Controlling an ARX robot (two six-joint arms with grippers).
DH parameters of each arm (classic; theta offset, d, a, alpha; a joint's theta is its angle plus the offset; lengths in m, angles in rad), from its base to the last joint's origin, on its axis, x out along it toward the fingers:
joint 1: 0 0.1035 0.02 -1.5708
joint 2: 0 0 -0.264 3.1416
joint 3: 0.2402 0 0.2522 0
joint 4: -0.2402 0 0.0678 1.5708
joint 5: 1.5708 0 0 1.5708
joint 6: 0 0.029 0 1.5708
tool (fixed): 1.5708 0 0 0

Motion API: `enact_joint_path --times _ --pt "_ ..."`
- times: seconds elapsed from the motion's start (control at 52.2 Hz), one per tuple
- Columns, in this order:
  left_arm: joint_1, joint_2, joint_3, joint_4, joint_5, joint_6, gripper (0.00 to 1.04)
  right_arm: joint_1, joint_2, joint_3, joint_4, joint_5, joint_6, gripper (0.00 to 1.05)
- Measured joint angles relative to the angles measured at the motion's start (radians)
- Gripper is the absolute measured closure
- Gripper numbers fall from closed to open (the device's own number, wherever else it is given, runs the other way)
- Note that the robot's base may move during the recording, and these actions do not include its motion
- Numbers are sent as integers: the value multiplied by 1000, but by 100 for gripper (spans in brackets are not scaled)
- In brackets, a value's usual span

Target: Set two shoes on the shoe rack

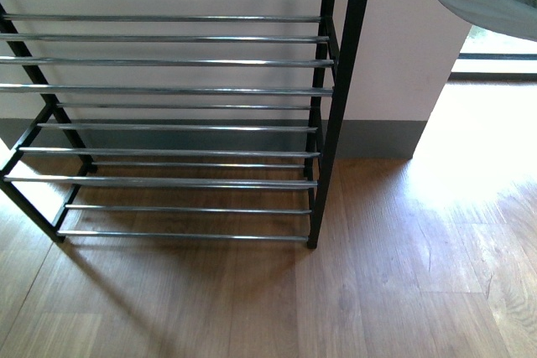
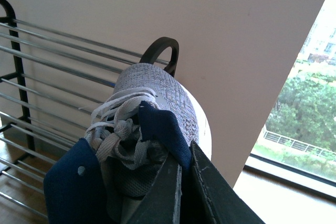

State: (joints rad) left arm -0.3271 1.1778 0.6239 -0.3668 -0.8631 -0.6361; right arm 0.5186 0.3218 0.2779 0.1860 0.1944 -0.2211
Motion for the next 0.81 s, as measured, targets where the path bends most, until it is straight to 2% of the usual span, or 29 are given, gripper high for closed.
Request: enact_joint_path --times 0.805 --pt "0 1 0 0 10 7 103 -2 -2 6 2 19 3 103"
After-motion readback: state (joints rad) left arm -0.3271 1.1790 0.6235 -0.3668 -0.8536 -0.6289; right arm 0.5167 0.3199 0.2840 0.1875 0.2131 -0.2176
